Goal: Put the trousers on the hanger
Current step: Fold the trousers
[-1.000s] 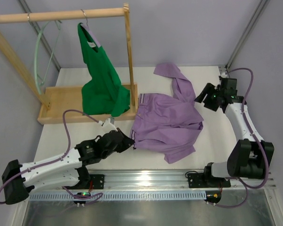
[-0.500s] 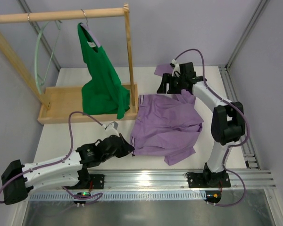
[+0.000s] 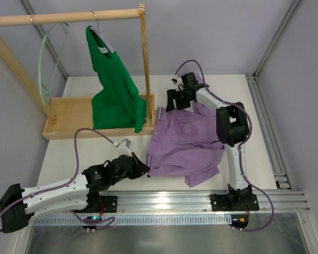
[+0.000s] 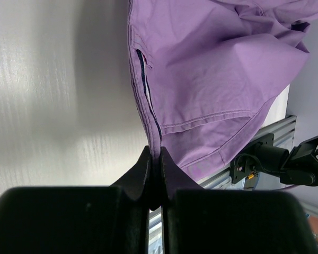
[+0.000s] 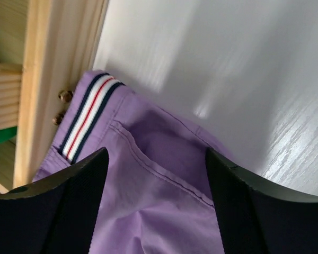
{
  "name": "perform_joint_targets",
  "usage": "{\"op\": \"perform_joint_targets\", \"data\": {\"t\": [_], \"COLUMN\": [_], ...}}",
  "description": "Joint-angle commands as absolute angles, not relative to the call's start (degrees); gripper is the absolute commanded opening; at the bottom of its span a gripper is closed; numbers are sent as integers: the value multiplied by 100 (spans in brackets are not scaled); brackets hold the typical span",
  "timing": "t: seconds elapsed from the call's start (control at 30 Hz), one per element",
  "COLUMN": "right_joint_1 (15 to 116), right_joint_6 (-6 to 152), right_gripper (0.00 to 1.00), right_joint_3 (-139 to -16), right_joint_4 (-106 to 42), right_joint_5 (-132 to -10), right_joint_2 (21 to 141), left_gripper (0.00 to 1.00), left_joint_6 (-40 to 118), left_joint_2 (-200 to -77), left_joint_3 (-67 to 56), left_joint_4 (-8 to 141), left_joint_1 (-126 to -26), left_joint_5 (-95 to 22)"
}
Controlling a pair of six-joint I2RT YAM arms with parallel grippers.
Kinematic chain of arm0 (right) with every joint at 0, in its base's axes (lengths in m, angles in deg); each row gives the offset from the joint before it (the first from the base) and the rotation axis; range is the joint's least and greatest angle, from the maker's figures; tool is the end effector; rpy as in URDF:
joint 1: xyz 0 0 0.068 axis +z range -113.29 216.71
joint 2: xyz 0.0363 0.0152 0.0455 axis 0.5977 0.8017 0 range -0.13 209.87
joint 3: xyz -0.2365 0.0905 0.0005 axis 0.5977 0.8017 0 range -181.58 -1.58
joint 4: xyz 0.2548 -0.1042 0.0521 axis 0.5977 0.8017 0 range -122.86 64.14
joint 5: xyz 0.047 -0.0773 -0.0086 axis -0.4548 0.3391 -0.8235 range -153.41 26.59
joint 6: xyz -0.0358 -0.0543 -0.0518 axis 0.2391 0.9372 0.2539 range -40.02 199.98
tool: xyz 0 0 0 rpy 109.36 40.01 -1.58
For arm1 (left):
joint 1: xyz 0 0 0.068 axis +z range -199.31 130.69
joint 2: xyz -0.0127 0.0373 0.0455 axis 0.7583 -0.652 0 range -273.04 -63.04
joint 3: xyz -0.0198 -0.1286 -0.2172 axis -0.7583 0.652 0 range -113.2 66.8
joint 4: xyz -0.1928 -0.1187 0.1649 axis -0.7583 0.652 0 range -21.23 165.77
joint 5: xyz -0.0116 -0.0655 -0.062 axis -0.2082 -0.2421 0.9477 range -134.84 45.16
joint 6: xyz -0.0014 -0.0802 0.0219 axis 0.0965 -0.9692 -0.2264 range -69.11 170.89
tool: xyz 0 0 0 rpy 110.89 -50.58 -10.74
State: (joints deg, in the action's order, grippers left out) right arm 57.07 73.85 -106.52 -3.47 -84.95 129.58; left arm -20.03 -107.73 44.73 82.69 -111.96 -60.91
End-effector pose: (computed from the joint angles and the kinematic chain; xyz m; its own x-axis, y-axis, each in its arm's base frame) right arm 0.4822 0.2073 0.1298 -0.8117 -0.1954 -0.5505 -0.4411 0.8228 0.3583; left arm 0.1235 -0.1949 0.1527 -0.7994 -0.4311 -0.4185 -0.0128 0.7086 -0.7055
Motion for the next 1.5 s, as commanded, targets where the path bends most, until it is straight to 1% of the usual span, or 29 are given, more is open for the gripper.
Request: {"op": "perform_joint_targets", "data": {"t": [0.0,0.03,0.07,0.1,0.13,0.2,0.3,0.33,0.37,0.5,0.63,0.73,0.8,0.9,1.0,1.03,1.23,1.37,1.47], "right_joint_1": [5754,5763,5780,5789,5789,5780,5850,5972,6069,6474,6799,7019,7351,7817,8126,8362,9338,10032,10332], "right_joint_6": [7751,7778,7778,7700,7647,7463,6997,6778,6724,6250,5600,5353,5239,5090,4992,4983,5053,5333,5598], "right_gripper": [74,68,59,36,26,4,4,4,4,4,4,4,4,4,4,4,4,4,4], "right_joint_3": [-10828,-10767,-10557,-10434,-10232,-10108,-9879,-9618,-9467,-8851,-8289,-8200,-8226,-8078,-7577,-7376,-6838,-6846,-7004], "right_joint_4": [-25,-60,-226,-314,-420,-622,-1000,-1131,-1420,-1783,-2169,-2275,-2127,-1827,-1924,-1915,-2213,-2652,-2969], "right_joint_5": [-8686,-8766,-8784,-8732,-8706,-8688,-9074,-9101,-9084,-8785,-8591,-8565,-8460,-7898,-7450,-7109,-6035,-5262,-5076], "right_joint_2": [12995,12917,12855,12768,12549,12294,11731,11556,11145,10404,10069,10051,10060,9902,9603,9524,8777,8452,8398], "left_gripper": [0,0,0,0,0,0,0,0,0,0,0,0,0,0,0,0,0,0,0], "left_joint_6": [-1899,-1890,-1881,-1881,-1890,-1934,-1951,-1951,-1977,-2065,-2109,-2057,-2057,-2153,-2171,-2206,-2303,-2320,-2338], "left_joint_2": [-10672,-10673,-10716,-10743,-10760,-10796,-10639,-10568,-10480,-9988,-9435,-9144,-8881,-8713,-8608,-8564,-8046,-7641,-7307], "left_joint_3": [4474,4456,4404,4377,4351,4211,3991,3956,3921,3832,3867,3990,4043,4000,3973,3990,4131,4140,4114], "left_joint_4": [8117,8134,8143,8161,8187,8396,8730,8802,8889,9224,9592,9550,9497,9820,10093,10129,10384,10551,10752], "left_joint_1": [-11242,-11233,-11242,-11233,-11242,-11250,-11277,-11303,-11338,-11356,-11365,-11365,-11365,-11356,-11365,-11365,-11365,-11365,-11356], "left_joint_5": [-6224,-6267,-6268,-6276,-6277,-6294,-6390,-6434,-6539,-6654,-6742,-6690,-6637,-6611,-6558,-6567,-6593,-6698,-6786]}}
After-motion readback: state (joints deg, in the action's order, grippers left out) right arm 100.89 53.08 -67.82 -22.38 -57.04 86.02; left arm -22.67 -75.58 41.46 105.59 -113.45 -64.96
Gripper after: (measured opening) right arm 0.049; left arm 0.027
